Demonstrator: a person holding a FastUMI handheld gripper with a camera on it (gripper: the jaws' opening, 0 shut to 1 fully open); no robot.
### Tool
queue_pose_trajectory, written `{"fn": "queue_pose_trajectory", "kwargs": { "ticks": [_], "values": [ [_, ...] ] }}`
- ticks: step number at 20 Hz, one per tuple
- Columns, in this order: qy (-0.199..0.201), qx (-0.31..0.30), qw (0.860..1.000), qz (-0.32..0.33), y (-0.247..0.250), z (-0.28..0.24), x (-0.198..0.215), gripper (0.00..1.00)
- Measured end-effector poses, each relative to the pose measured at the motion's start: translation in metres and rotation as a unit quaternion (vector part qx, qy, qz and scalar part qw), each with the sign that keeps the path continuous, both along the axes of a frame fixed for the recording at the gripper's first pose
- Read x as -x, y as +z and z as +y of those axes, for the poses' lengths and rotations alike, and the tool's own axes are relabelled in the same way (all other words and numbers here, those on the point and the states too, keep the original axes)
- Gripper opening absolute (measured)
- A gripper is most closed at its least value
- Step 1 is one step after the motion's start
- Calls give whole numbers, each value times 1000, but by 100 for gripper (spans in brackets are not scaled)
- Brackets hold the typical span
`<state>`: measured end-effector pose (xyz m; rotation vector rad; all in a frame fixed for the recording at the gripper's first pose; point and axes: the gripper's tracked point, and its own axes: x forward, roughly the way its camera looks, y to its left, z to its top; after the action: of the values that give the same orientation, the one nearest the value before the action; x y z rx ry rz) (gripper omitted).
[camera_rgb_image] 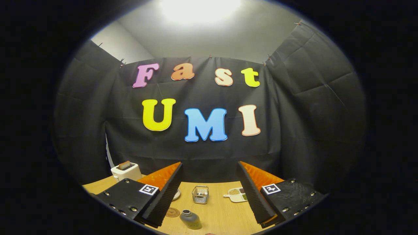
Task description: Take the bottle from table, then pour the juice into the cup, finally place the bottle on the coaster
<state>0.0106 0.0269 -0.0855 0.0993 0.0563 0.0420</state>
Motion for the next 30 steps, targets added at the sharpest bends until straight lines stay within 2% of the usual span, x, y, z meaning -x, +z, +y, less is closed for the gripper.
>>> {"fn": "queue_pose_trajectory", "kwargs": {
  "ticks": [4,16,23,30],
  "values": [
    [9,-13,1000,8,-26,13,3,99],
    [50,16,998,38,-147,65,6,99],
    [45,17,996,74,-229,79,-8,100],
    [43,21,995,92,-277,90,-23,100]
  ]
}}
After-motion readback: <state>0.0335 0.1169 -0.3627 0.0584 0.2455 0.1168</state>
